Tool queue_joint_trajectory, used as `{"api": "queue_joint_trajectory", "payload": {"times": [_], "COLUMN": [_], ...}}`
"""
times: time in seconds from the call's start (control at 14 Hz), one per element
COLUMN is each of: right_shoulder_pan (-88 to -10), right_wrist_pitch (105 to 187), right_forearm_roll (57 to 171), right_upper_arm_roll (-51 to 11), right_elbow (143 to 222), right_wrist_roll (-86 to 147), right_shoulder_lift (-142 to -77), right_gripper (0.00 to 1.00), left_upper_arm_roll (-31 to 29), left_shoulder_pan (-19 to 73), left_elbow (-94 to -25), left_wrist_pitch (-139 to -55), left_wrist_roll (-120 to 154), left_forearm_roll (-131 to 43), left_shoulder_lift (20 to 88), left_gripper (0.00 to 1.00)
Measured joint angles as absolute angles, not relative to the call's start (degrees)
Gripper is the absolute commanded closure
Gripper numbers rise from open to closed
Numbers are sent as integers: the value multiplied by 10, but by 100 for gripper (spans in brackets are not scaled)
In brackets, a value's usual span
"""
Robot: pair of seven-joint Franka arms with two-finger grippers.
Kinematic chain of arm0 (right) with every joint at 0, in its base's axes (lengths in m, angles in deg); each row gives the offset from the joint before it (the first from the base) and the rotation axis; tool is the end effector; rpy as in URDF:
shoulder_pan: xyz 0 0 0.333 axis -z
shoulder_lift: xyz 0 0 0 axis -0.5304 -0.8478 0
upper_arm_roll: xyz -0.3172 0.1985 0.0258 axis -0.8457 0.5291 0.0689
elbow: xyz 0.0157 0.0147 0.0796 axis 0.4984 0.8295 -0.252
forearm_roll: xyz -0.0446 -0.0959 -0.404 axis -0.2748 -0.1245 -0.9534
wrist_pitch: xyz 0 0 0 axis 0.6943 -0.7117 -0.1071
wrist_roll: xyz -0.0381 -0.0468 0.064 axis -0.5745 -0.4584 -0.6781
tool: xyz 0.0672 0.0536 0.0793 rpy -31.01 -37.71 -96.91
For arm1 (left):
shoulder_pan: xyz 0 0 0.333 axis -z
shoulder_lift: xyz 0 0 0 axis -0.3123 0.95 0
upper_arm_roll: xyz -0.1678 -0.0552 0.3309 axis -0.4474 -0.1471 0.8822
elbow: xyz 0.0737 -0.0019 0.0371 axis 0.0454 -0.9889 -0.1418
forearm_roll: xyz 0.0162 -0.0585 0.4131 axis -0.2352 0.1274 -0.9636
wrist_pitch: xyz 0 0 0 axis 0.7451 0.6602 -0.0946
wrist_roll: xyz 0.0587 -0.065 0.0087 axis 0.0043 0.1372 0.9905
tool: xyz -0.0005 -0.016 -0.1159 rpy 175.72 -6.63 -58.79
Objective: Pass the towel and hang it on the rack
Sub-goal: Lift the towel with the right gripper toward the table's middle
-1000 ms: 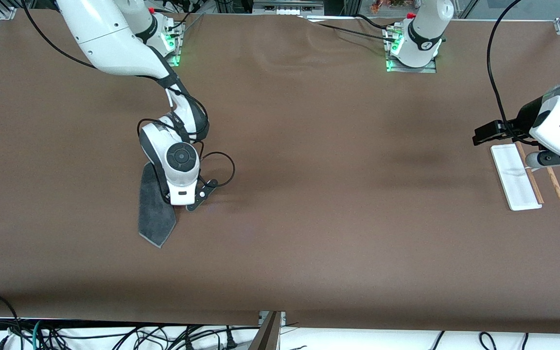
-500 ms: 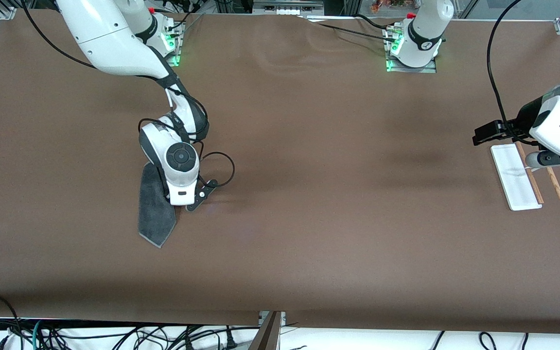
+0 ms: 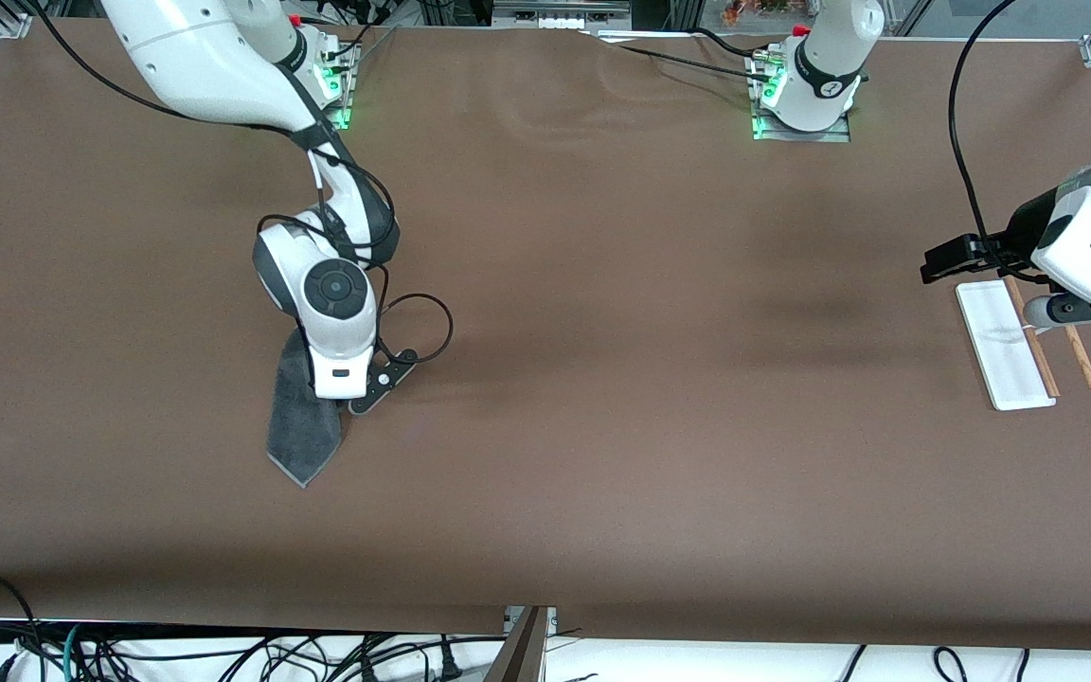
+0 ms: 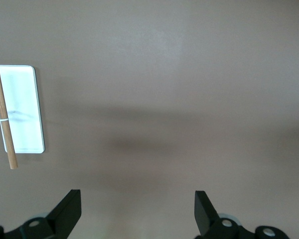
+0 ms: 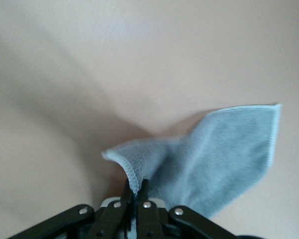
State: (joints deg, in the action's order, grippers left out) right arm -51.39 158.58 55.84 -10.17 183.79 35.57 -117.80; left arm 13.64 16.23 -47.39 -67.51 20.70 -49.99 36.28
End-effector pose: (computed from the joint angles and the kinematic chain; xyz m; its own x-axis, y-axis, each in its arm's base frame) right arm 0.6596 0.2693 0.2808 0.6826 0.7208 -0.1202 0.7263 -0.6510 0.2207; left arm 0.6210 -0.0235 0.6055 0.9799 0.1355 -0.1465 0.1417 -0.9894 0.0325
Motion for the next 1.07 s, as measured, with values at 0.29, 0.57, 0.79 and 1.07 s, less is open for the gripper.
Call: {"api": "queue_joint_trajectory", "payload": {"times": [0.29, 0.57, 0.79, 1.07], "right_shoulder_pan": [-513, -512, -513, -514], "right_wrist_pitch": [1585, 1560, 1558, 1565], "right_forearm_roll": [617, 637, 638, 642], "right_upper_arm_roll": [-58, 7, 57, 96], "right_elbow": [1816, 1766, 1735, 1686], "right_wrist_roll": [302, 215, 146, 58], "right_shoulder_lift": [-1133, -1119, -1119, -1119], "right_gripper": [100, 100, 100, 100], "left_upper_arm_roll": [136, 136, 136, 136], "left_shoulder_pan": [162, 162, 162, 162], "left_elbow": [-474, -474, -474, -474], "left_wrist_pitch": [-675, -675, -675, -675], "left_wrist_roll": [207, 207, 207, 207], "left_forearm_roll": [-500, -500, -500, -500], "left_shoulder_lift": [363, 363, 363, 363], "left_gripper": [0, 0, 0, 0]}}
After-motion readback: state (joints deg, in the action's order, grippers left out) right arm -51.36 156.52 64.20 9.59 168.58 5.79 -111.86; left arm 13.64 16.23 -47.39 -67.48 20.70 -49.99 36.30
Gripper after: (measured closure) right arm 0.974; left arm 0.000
